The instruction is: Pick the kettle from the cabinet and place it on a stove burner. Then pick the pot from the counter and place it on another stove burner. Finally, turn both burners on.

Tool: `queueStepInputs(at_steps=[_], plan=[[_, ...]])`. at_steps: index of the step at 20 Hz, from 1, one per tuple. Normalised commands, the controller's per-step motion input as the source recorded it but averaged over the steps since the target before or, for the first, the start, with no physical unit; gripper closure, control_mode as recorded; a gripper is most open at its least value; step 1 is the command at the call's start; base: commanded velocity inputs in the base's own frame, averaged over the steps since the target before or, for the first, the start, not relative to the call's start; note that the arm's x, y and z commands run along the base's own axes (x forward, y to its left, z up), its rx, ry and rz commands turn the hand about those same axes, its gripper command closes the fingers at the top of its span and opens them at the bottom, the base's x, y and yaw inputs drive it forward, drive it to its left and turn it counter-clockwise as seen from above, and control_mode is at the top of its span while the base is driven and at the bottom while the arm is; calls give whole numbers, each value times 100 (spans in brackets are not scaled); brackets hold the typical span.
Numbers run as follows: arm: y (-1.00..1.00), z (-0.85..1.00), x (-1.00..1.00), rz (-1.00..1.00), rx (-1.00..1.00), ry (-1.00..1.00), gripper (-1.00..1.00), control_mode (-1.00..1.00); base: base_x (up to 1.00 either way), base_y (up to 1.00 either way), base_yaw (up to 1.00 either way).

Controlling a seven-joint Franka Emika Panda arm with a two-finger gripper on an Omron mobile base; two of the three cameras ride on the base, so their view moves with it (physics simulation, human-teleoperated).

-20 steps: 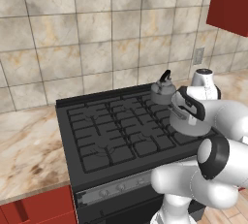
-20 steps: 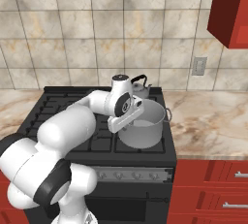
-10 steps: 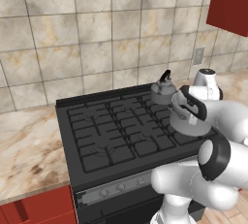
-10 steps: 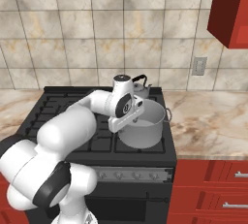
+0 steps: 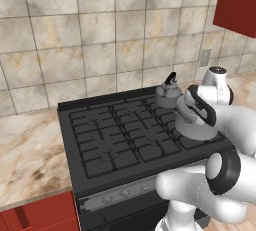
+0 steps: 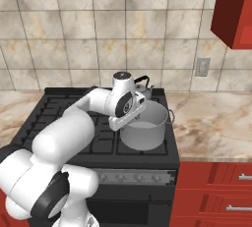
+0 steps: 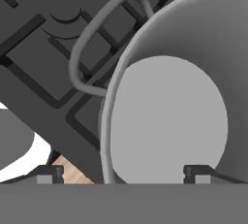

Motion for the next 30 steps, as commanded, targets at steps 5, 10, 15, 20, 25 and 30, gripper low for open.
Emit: queueStepInputs(at_steps=[5,10,15,20,25,30], plan=[[0,21,-17,0,0,-6,-100,-100,0,0,0],[-1,23,-25,0,0,-7,-100,-100,0,0,0],[-6,23,-29,0,0,-6,-100,-100,0,0,0],[-8,23,-36,0,0,-7,-100,-100,0,0,0],[-12,18,-40,0,0,-7,-100,-100,0,0,0],[-11,8,-43,0,0,-6,-100,-100,0,0,0]])
